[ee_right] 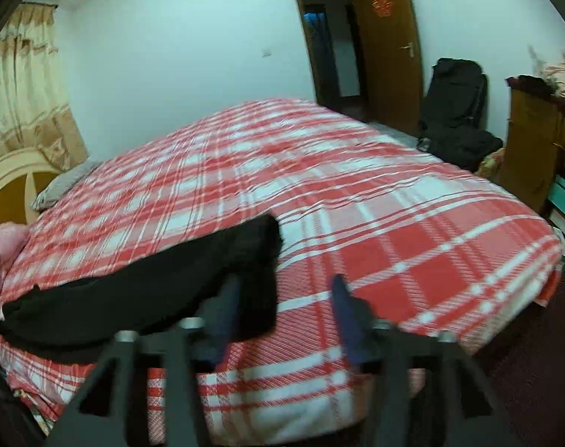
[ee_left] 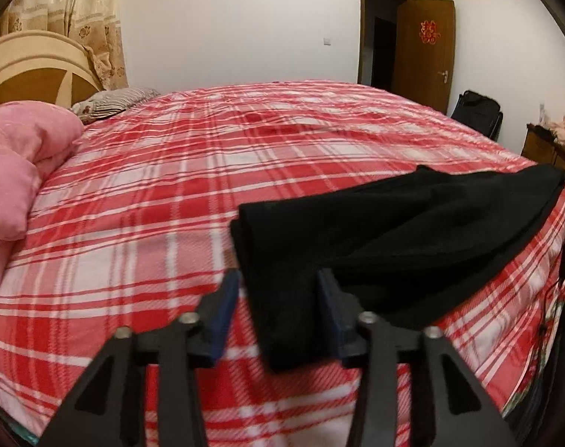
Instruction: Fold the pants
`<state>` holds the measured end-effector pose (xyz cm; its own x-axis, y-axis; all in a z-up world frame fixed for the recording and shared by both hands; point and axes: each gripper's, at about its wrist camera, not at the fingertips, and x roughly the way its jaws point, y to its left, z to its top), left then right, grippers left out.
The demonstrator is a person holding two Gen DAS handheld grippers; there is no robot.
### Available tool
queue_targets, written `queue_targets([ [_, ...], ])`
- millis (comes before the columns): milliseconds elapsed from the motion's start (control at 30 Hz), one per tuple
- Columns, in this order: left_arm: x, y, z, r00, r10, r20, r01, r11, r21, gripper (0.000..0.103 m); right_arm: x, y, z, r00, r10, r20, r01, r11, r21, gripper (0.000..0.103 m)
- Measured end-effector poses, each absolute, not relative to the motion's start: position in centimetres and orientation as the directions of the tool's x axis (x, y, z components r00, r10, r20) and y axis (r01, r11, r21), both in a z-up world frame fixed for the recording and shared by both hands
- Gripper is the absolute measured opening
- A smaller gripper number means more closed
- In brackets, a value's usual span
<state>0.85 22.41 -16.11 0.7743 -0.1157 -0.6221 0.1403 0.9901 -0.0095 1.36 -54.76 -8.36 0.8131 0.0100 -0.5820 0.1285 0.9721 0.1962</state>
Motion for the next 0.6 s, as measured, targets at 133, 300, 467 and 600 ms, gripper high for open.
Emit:
queue_targets([
  [133, -0.4, 23.8, -16.3, 0.764, -0.094, -0.638, 0.126, 0.992, 0.005, 0.059, -0.2, -53.7, -6.0, 0.835, -0.040, -0.548, 0.152, 0.975, 0.160, 0.056],
  [300, -1.3, 25.7, -15.9, 0.780, -0.025, -0.625, 0.035, 0.999, 0.003, 0.059, 0.5, -46.4, -3.1, 0.837, 0.048, -0.544, -0.004, 0.997, 0.082, 0.056],
  [467, -1.0, 26.1, -14.7, 0.819, 0.007, -0.574, -0.026, 0.999, -0.025, 0.058, 3.3, -34.0, -3.8, 0.753, 0.199, -0.627, -0.277, 0.960, -0.029, 0.056],
  [600, 0.3, 24.1, -14.1, 0.822, -0.038, -0.568, 0.005, 0.998, -0.061, 0.058, 4.2, -21.5, -7.2, 0.631, 0.313, -0.710, -0.530, 0.842, -0.101, 0.056],
])
